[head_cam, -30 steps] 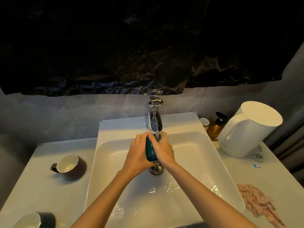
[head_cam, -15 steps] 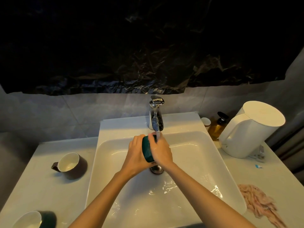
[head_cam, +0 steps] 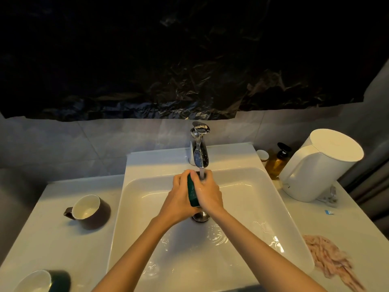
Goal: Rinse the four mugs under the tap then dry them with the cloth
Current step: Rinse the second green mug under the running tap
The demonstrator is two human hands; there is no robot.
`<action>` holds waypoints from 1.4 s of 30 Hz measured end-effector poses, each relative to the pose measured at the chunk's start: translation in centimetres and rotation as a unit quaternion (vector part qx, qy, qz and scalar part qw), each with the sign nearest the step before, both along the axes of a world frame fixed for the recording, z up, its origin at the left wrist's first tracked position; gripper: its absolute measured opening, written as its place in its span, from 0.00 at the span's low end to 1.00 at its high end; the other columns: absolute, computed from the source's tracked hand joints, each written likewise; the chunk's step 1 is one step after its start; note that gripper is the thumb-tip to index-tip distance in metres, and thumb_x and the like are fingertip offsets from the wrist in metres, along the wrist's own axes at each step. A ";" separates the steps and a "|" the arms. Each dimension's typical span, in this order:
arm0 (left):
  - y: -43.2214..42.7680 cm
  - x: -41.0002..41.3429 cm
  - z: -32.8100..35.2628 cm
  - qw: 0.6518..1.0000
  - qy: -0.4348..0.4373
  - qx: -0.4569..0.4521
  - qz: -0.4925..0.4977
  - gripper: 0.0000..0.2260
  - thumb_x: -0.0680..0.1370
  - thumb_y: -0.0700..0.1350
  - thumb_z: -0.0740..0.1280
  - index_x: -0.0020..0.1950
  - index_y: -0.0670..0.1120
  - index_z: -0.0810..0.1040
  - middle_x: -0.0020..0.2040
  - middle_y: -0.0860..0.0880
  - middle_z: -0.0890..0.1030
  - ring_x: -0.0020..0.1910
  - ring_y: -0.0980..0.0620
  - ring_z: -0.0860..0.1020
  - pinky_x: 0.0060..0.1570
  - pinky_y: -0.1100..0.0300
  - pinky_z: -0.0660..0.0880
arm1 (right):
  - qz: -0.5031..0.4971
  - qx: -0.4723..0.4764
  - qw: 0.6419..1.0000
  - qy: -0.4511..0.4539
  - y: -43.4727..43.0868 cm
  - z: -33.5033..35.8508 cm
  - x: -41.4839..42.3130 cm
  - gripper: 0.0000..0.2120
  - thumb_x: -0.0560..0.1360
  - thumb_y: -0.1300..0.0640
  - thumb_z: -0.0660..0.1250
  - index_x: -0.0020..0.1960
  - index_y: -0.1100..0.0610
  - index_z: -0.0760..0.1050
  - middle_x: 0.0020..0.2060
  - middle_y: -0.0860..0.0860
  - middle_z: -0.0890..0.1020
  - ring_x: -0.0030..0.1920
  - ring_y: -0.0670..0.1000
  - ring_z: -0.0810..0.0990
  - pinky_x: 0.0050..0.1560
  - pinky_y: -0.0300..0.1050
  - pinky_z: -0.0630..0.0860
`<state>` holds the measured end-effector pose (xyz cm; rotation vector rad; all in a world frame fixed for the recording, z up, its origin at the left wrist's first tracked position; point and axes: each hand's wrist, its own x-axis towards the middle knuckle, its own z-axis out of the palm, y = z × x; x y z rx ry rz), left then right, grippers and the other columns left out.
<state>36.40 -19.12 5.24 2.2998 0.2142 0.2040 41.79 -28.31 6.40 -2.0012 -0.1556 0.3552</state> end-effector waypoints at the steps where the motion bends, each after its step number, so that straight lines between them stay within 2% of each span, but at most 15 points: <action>1: -0.1 0.0 -0.1 1.000 0.005 0.002 -0.001 0.44 0.64 0.49 0.79 0.71 0.52 0.56 0.67 0.49 0.61 0.57 0.51 0.74 0.51 0.60 0.79 | -0.010 -0.029 0.999 -0.035 0.0 -0.2 -0.3 0.17 0.75 0.33 0.54 0.54 0.44 0.67 0.47 0.47 0.79 0.46 0.51 0.79 0.48 0.50 0.75; 4: 0.0 -0.3 -0.4 0.999 -0.004 -0.033 0.006 0.44 0.62 0.48 0.80 0.70 0.53 0.57 0.65 0.50 0.62 0.57 0.53 0.73 0.50 0.63 0.79 | -0.028 -0.055 0.998 0.010 0.4 -0.2 1.1 0.14 0.79 0.40 0.51 0.50 0.47 0.70 0.46 0.49 0.78 0.47 0.53 0.78 0.48 0.50 0.73; 7: 0.1 -0.6 -0.7 0.997 -0.018 -0.071 0.019 0.47 0.59 0.48 0.82 0.71 0.51 0.57 0.64 0.51 0.63 0.61 0.54 0.70 0.54 0.61 0.78 | -0.022 0.108 0.973 0.204 -0.1 0.8 3.0 0.15 0.82 0.47 0.51 0.46 0.52 0.73 0.45 0.55 0.80 0.44 0.53 0.79 0.51 0.49 0.78; 8: 0.2 -0.7 -0.8 0.996 -0.021 -0.086 0.030 0.48 0.59 0.47 0.82 0.71 0.50 0.57 0.64 0.51 0.63 0.61 0.54 0.70 0.55 0.61 0.77 | -0.010 0.129 0.966 0.223 -0.2 0.8 3.1 0.17 0.82 0.46 0.50 0.49 0.53 0.73 0.45 0.56 0.81 0.45 0.53 0.80 0.49 0.48 0.78; 13: 0.6 -0.5 -0.9 0.998 -0.011 -0.050 0.038 0.45 0.61 0.45 0.81 0.70 0.50 0.57 0.65 0.49 0.61 0.57 0.51 0.73 0.50 0.61 0.79 | 0.059 -0.034 0.997 -0.027 0.5 -1.1 -0.2 0.21 0.79 0.37 0.50 0.63 0.49 0.67 0.54 0.52 0.77 0.51 0.51 0.79 0.53 0.52 0.77; 15: 0.4 -0.7 -0.9 0.998 -0.015 -0.053 0.025 0.45 0.61 0.47 0.81 0.70 0.51 0.57 0.65 0.50 0.61 0.57 0.54 0.71 0.50 0.66 0.77 | 0.047 -0.033 0.997 -0.047 0.6 -0.4 0.4 0.20 0.79 0.39 0.52 0.62 0.50 0.68 0.51 0.51 0.78 0.49 0.52 0.78 0.49 0.49 0.76; 17: 0.3 -0.9 -0.8 0.997 -0.020 -0.070 0.015 0.46 0.60 0.48 0.81 0.69 0.52 0.57 0.64 0.51 0.62 0.59 0.55 0.71 0.51 0.67 0.76 | 0.036 0.043 0.997 0.060 0.3 0.4 2.0 0.17 0.81 0.44 0.54 0.58 0.54 0.72 0.49 0.54 0.80 0.49 0.54 0.79 0.51 0.51 0.77; 19: 0.4 -1.1 -1.1 0.993 -0.016 -0.120 0.016 0.48 0.57 0.51 0.81 0.69 0.53 0.57 0.65 0.51 0.64 0.63 0.52 0.71 0.55 0.60 0.78 | 0.041 0.139 0.964 0.221 -0.5 0.8 2.5 0.18 0.81 0.45 0.55 0.58 0.57 0.75 0.51 0.57 0.81 0.51 0.56 0.81 0.54 0.51 0.78; 21: 0.6 -1.1 -1.1 0.986 -0.007 -0.161 0.033 0.49 0.56 0.51 0.81 0.69 0.54 0.56 0.66 0.50 0.65 0.65 0.50 0.71 0.57 0.54 0.78 | 0.042 0.193 0.942 0.273 -1.0 0.3 1.8 0.19 0.80 0.40 0.57 0.57 0.54 0.75 0.50 0.55 0.82 0.50 0.54 0.82 0.50 0.48 0.79; 25: -0.1 -0.5 -0.6 0.993 -0.010 -0.108 0.047 0.48 0.61 0.45 0.82 0.72 0.51 0.55 0.68 0.50 0.59 0.67 0.52 0.66 0.60 0.59 0.75 | 0.023 0.131 0.979 0.154 -0.7 -0.2 1.6 0.21 0.77 0.36 0.58 0.60 0.52 0.69 0.54 0.52 0.79 0.51 0.51 0.80 0.50 0.45 0.79; 27: -0.4 -0.2 0.0 0.996 -0.008 -0.083 0.035 0.50 0.63 0.46 0.81 0.75 0.53 0.52 0.69 0.51 0.59 0.66 0.54 0.66 0.60 0.56 0.75 | 0.007 0.067 0.993 0.095 -0.2 0.1 1.6 0.22 0.76 0.34 0.58 0.60 0.50 0.68 0.54 0.51 0.79 0.52 0.51 0.79 0.54 0.49 0.78; 31: -0.3 0.0 0.5 0.998 -0.005 -0.052 0.028 0.46 0.61 0.50 0.81 0.71 0.53 0.57 0.66 0.51 0.63 0.61 0.53 0.71 0.56 0.61 0.76 | 0.007 -0.060 0.998 -0.012 0.4 0.4 1.2 0.21 0.77 0.36 0.54 0.59 0.50 0.69 0.51 0.50 0.78 0.50 0.52 0.78 0.49 0.48 0.74; 35: 0.0 -0.8 -0.4 0.994 -0.013 -0.101 0.033 0.48 0.59 0.50 0.82 0.71 0.51 0.58 0.65 0.51 0.65 0.62 0.52 0.70 0.57 0.57 0.78 | 0.039 0.062 0.990 0.121 0.4 1.2 3.3 0.13 0.80 0.45 0.54 0.53 0.50 0.74 0.50 0.53 0.81 0.48 0.53 0.79 0.54 0.50 0.76; 37: 0.3 -1.1 -0.9 0.990 -0.015 -0.136 0.038 0.49 0.56 0.51 0.82 0.70 0.53 0.58 0.65 0.50 0.66 0.63 0.51 0.71 0.57 0.55 0.78 | 0.041 0.108 0.979 0.166 0.3 1.6 3.0 0.12 0.81 0.50 0.53 0.53 0.53 0.73 0.51 0.56 0.80 0.47 0.53 0.79 0.51 0.48 0.77; 42: 1.3 -1.4 -1.3 0.971 -0.023 -0.221 0.092 0.46 0.56 0.52 0.82 0.66 0.59 0.58 0.64 0.52 0.69 0.63 0.52 0.72 0.55 0.59 0.77 | 0.198 -0.019 0.979 -0.053 -0.8 0.9 -0.2 0.19 0.84 0.51 0.50 0.73 0.52 0.63 0.59 0.51 0.75 0.58 0.51 0.76 0.56 0.43 0.74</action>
